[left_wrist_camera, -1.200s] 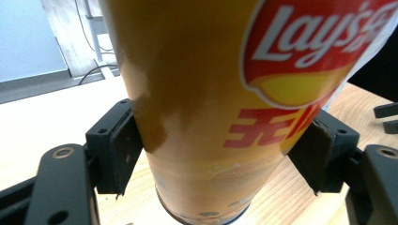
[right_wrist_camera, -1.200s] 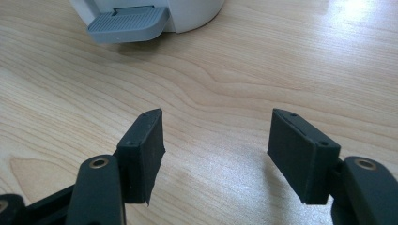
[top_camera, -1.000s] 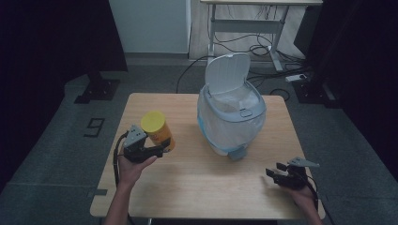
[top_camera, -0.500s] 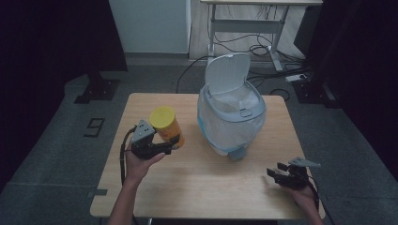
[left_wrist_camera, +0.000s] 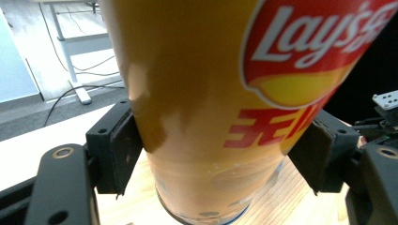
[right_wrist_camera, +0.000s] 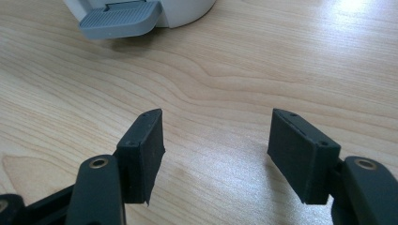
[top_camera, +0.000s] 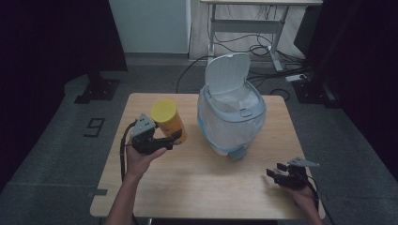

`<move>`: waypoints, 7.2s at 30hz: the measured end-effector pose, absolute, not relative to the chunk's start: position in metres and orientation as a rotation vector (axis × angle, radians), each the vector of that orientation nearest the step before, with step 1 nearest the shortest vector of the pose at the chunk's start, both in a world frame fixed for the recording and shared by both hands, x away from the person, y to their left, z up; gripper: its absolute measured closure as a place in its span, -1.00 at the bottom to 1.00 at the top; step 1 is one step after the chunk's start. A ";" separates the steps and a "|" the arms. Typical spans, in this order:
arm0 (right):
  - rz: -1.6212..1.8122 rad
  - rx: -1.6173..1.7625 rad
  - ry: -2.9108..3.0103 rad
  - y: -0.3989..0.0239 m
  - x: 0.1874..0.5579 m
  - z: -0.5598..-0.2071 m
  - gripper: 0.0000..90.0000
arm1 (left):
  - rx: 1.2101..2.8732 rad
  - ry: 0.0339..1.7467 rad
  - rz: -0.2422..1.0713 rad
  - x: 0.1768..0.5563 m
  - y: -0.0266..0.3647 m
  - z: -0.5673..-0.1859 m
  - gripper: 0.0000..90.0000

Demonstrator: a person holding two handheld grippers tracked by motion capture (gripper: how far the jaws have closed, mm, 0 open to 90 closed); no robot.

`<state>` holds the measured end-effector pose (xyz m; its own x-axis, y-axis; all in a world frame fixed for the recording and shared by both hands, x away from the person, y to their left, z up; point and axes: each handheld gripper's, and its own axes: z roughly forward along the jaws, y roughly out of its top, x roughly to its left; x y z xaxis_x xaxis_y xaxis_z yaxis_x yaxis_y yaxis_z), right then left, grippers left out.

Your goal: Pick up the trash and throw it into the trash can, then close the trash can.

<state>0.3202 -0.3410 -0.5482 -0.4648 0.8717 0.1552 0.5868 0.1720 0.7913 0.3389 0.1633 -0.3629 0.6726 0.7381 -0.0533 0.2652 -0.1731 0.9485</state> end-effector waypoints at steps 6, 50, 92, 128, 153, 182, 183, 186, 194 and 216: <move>1.184 1.388 2.124 -0.341 0.320 -0.549 -0.22 | 1.744 0.796 0.517 0.340 0.159 -0.355 -0.46; 1.163 1.404 2.132 -0.344 0.321 -0.552 -0.22 | 1.745 0.729 0.500 0.357 0.130 -0.317 -0.46; 1.165 1.437 2.128 -0.348 0.323 -0.552 -0.21 | 1.776 0.698 0.472 0.388 0.087 -0.285 -0.46; 1.184 1.454 2.137 -0.349 0.324 -0.553 -0.21 | 1.793 0.673 0.479 0.422 0.045 -0.264 -0.46; 1.195 1.455 2.137 -0.352 0.323 -0.553 -0.21 | 1.813 0.667 0.478 0.451 0.014 -0.257 -0.46; 1.190 1.449 2.142 -0.353 0.323 -0.553 -0.21 | 1.805 0.732 0.504 0.475 -0.019 -0.267 -0.51; 1.190 1.449 2.143 -0.353 0.323 -0.553 -0.21 | 1.799 0.741 0.499 0.476 -0.019 -0.267 -0.63; 1.192 1.448 2.146 -0.353 0.323 -0.553 -0.21 | 1.802 0.717 0.483 0.476 -0.019 -0.267 -0.70; 1.184 1.443 2.148 -0.352 0.323 -0.553 -0.21 | 1.823 0.709 0.517 0.467 -0.010 -0.267 -0.68; 1.188 1.448 2.144 -0.352 0.323 -0.553 -0.21 | 1.785 0.746 0.539 0.459 0.030 -0.269 -0.66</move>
<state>0.3231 -0.3521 -0.5528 -0.4507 0.8708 0.1963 0.6282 0.1531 0.7629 0.4594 0.0304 -0.2686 0.7010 0.7132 0.0037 0.2267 -0.2277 0.9470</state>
